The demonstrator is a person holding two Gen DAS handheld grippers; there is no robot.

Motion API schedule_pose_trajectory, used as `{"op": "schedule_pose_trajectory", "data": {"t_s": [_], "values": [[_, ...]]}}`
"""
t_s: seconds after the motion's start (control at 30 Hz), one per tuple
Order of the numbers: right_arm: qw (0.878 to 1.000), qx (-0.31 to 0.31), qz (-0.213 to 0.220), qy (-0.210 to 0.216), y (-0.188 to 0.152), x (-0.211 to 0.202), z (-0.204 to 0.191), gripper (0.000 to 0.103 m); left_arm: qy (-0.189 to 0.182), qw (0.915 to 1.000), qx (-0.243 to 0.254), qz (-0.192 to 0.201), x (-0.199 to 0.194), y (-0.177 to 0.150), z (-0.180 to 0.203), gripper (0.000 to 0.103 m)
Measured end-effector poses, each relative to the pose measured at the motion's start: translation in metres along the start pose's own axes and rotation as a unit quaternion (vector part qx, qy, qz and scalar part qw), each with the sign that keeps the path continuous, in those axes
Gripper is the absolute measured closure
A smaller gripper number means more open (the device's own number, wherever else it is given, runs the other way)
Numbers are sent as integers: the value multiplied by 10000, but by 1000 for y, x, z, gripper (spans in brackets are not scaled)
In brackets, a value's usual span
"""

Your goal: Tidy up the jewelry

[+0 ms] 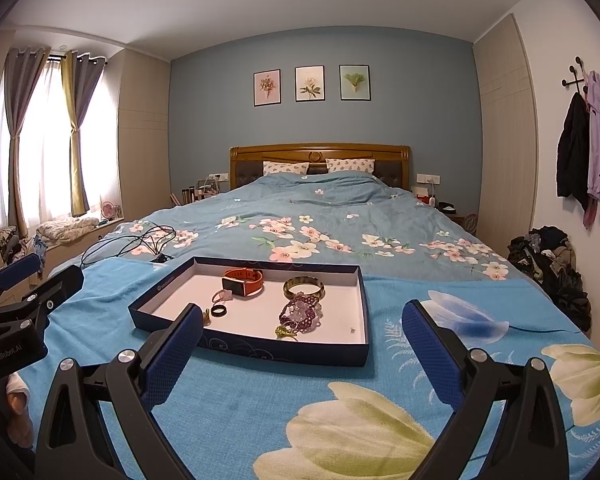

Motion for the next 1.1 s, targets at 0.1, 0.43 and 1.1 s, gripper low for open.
{"op": "schedule_pose_trajectory", "data": {"t_s": [0.1,0.43,1.1], "values": [[10000,1,-3,-3,0,0,1,7,4,10000,1,-2,0,0,0,6],[10000,16,-15,-2,-2,-1,0,7,2,10000,-1,-11,1,-1,0,6],[10000,46,-49,-4,-3,0,0,7,-2,10000,3,-47,1,-5,1,6]]}}
Point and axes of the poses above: each gripper's, at about its wrist camera, not at the fingertips, and x roughly the way its jaws point, z to its right, y to its top, the point moved 7 cm from there along x, roughly the way its jaws point, and after that the axes turned 2 degrees about x, right-handed, at the moved point
